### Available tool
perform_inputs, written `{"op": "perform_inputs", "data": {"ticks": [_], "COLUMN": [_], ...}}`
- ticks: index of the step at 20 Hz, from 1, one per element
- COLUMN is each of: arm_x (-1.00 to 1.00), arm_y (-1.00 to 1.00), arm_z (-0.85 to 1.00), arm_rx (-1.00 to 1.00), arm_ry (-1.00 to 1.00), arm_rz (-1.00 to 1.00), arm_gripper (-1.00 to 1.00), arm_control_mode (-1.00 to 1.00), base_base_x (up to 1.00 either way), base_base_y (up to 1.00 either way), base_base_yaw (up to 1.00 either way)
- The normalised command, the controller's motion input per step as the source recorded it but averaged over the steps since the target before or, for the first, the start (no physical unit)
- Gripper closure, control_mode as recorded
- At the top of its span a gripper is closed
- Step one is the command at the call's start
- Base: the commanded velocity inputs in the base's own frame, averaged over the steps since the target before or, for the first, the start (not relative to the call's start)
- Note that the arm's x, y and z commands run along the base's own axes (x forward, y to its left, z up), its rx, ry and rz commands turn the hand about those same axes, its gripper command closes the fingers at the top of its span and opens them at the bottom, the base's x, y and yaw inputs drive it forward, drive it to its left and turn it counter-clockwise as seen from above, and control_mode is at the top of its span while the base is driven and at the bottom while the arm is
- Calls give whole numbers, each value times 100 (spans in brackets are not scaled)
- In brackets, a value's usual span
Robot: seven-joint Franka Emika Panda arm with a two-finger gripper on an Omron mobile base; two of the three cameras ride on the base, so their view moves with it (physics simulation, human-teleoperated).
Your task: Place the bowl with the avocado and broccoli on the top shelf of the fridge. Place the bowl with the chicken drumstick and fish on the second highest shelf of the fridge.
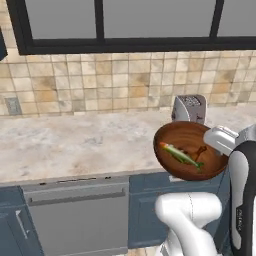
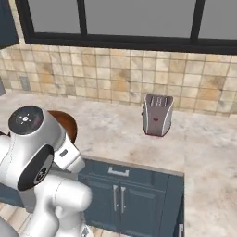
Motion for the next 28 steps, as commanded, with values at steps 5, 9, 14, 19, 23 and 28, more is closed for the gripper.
{"op": "perform_inputs", "data": {"ticks": [5, 9, 14, 19, 23, 28], "arm_x": [0, 0, 0, 0, 0, 0], "arm_y": [0, 0, 0, 0, 0, 0], "arm_z": [0, 0, 0, 0, 0, 0], "arm_rx": [0, 0, 0, 0, 0, 0], "arm_ry": [0, 0, 0, 0, 0, 0], "arm_rz": [0, 0, 0, 0, 0, 0], "arm_gripper": [100, 100, 100, 100, 100, 100], "arm_control_mode": [100, 100, 100, 100, 100, 100], "base_base_x": [-89, -59, -65, -77, -50, 5], "base_base_y": [-3, -8, -26, -29, 55, 100], "base_base_yaw": [75, 99, 98, 93, 73, 40]}}
